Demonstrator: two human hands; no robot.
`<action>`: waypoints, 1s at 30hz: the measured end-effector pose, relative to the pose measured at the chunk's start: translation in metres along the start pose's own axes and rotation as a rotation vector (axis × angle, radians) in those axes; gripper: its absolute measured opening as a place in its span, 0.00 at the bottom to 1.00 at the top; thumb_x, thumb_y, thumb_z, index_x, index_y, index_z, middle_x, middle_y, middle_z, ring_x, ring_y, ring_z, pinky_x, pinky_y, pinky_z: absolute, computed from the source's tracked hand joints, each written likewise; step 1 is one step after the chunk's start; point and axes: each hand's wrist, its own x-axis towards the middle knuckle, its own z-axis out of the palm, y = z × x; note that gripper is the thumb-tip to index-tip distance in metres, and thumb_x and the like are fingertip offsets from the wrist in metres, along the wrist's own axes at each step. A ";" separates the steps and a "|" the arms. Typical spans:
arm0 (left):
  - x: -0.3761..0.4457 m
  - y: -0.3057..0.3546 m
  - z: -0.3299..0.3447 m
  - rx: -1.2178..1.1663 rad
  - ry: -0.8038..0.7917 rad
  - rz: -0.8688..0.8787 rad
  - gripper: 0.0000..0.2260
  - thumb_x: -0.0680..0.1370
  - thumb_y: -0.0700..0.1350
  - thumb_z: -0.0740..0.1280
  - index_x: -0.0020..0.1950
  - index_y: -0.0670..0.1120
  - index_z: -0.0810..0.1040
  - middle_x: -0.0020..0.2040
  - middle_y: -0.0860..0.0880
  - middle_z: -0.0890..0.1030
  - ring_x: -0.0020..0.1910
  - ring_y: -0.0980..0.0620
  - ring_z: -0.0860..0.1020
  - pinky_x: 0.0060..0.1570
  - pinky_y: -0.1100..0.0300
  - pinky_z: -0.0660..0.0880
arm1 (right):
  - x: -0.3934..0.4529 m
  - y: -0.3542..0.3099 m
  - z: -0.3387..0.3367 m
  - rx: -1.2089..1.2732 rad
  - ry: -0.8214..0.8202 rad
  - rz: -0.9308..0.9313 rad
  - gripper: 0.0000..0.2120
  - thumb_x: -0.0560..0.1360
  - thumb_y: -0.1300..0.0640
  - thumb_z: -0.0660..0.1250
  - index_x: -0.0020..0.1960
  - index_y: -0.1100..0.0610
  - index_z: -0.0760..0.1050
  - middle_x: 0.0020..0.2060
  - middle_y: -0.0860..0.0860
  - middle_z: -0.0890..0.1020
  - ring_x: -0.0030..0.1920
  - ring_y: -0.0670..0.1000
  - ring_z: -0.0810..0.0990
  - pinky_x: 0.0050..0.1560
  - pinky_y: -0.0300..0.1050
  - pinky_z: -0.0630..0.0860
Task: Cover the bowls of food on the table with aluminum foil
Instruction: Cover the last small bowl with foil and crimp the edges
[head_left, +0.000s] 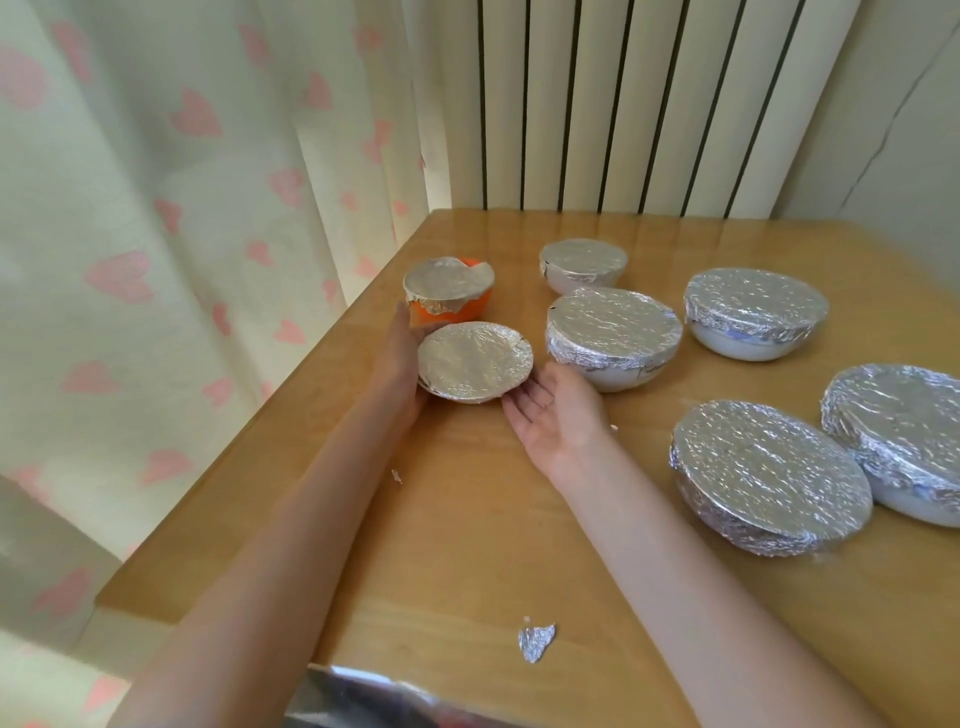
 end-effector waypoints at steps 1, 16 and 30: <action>0.001 -0.001 -0.001 -0.017 -0.003 0.007 0.29 0.83 0.61 0.45 0.55 0.42 0.78 0.49 0.41 0.83 0.47 0.46 0.81 0.45 0.54 0.76 | -0.001 0.001 -0.003 -0.034 0.021 -0.005 0.18 0.81 0.61 0.53 0.69 0.64 0.66 0.65 0.59 0.73 0.65 0.55 0.73 0.63 0.46 0.70; -0.010 -0.009 -0.007 0.370 0.117 0.421 0.20 0.84 0.57 0.48 0.56 0.51 0.77 0.54 0.52 0.79 0.56 0.54 0.77 0.58 0.58 0.70 | 0.002 0.007 -0.029 -1.519 0.094 -0.837 0.12 0.71 0.51 0.73 0.38 0.57 0.75 0.30 0.51 0.77 0.32 0.53 0.76 0.34 0.47 0.72; -0.028 -0.008 -0.006 0.669 -0.011 0.750 0.18 0.84 0.53 0.51 0.60 0.49 0.78 0.57 0.53 0.80 0.57 0.55 0.76 0.58 0.57 0.70 | 0.000 0.004 -0.030 -1.656 -0.007 -1.086 0.13 0.72 0.50 0.72 0.43 0.56 0.70 0.32 0.50 0.73 0.37 0.57 0.76 0.36 0.50 0.72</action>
